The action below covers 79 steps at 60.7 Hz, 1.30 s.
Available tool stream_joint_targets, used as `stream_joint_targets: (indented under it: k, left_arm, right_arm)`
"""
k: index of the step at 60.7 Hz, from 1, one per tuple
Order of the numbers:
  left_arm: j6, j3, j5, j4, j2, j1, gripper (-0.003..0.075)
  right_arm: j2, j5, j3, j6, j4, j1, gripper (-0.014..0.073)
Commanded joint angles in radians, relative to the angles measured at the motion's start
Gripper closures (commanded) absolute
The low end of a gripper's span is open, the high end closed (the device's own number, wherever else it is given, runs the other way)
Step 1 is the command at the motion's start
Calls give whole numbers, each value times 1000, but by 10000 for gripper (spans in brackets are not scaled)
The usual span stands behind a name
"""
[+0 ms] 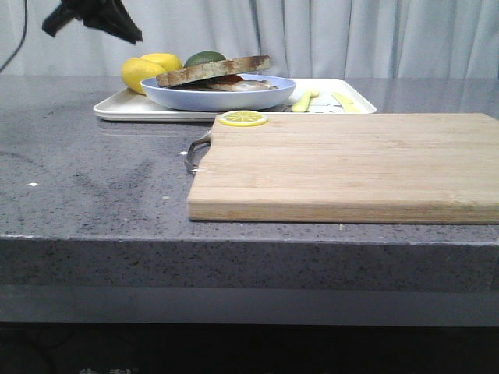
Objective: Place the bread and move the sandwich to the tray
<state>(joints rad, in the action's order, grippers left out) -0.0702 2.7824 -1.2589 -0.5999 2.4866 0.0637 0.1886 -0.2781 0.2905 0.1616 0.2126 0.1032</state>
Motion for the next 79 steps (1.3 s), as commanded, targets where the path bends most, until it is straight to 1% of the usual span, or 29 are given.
stream_joint_targets:
  k: [1, 10, 15, 19, 29, 33, 37, 48, 55, 60, 67, 79]
  left_arm:
    - [1, 33, 1, -50, -115, -6, 741]
    - [29, 19, 1, -30, -191, 6, 741]
    - [29, -49, 1, 31, -264, 21, 741]
    - [40, -166, 1, 117, -350, 39, 741]
    - [59, -596, 10, 407, -599, 85, 741]
    - [56, -758, 65, 468, -699, 84, 741]
    - [44, -893, 133, 491, -800, 77, 741]
    - [30, -1251, 287, 496, -1059, 35, 741]
    - [24, -1467, 425, 502, -1243, -3, 741]
    - [24, -1582, 512, 529, -1356, -30, 741]
    - [24, -1733, 595, 544, -1493, -65, 741]
    - [24, -1972, 746, 548, -1750, -77, 741]
  right_arm:
    - [11, 88, 27, 1, -3, 2, 654]
    - [11, 88, 27, 1, -3, 2, 654]
    - [11, 88, 27, 1, -3, 2, 654]
    - [11, 88, 27, 1, -3, 2, 654]
    - [11, 87, 27, 1, -3, 2, 654]
    - [11, 87, 27, 1, -3, 2, 654]
    - [11, 87, 27, 1, -3, 2, 654]
    - [11, 87, 27, 1, -3, 2, 654]
    - [11, 87, 27, 1, -3, 2, 654]
    - [11, 87, 27, 1, -3, 2, 654]
    - [11, 87, 27, 1, -3, 2, 654]
    - [11, 87, 27, 1, -3, 2, 654]
